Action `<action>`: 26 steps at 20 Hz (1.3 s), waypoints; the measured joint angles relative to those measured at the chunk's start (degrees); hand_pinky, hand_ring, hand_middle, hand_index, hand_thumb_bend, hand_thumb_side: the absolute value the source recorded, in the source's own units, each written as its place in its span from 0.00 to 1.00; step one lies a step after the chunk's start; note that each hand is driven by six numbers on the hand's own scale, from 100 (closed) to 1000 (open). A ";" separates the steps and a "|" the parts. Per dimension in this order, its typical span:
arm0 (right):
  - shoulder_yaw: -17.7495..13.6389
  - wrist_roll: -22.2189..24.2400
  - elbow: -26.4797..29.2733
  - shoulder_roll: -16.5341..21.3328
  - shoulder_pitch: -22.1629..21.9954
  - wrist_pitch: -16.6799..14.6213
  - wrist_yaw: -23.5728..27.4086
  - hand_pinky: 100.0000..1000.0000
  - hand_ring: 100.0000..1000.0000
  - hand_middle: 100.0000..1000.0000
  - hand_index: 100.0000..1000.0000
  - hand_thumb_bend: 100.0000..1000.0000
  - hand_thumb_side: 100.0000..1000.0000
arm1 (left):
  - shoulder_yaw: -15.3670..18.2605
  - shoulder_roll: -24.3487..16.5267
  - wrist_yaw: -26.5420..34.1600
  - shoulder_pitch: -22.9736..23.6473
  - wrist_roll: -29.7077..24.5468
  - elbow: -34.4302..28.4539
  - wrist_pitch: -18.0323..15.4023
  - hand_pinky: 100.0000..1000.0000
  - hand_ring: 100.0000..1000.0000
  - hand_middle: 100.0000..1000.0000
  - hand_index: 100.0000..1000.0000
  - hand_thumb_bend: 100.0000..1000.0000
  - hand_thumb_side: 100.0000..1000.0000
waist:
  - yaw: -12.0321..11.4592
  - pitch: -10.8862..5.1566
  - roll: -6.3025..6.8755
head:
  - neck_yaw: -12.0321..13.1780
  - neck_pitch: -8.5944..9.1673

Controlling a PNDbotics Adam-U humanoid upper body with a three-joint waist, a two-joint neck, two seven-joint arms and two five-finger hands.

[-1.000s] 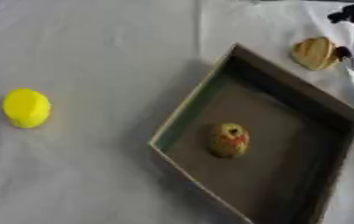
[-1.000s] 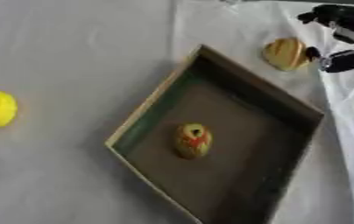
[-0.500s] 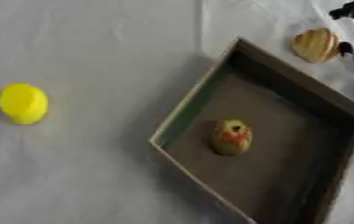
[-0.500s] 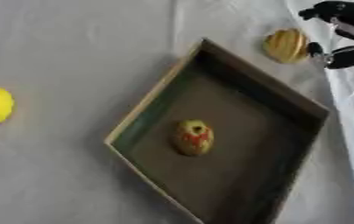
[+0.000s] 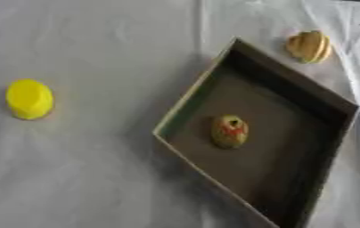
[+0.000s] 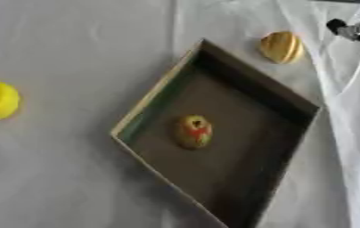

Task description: Pick up objects on the table and place them in the box.

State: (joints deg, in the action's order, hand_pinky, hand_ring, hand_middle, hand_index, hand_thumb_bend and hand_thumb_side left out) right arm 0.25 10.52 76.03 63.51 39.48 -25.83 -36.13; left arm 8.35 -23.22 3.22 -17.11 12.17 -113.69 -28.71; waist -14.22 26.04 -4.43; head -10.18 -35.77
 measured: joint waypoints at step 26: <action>3.05 7.31 -3.04 -4.59 2.40 -5.29 -6.22 0.98 1.00 0.87 1.00 0.11 0.33 | -0.02 0.10 0.48 -1.63 -0.30 0.00 0.24 0.80 0.79 0.74 0.83 0.00 0.58 | -2.25 2.26 -0.55 | -1.60 1.24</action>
State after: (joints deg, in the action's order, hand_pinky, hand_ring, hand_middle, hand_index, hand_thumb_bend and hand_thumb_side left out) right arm 3.30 17.83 72.99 58.93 41.88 -31.12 -42.35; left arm 8.33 -23.12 3.70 -18.74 11.86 -113.69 -28.46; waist -16.47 28.30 -4.97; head -11.77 -34.54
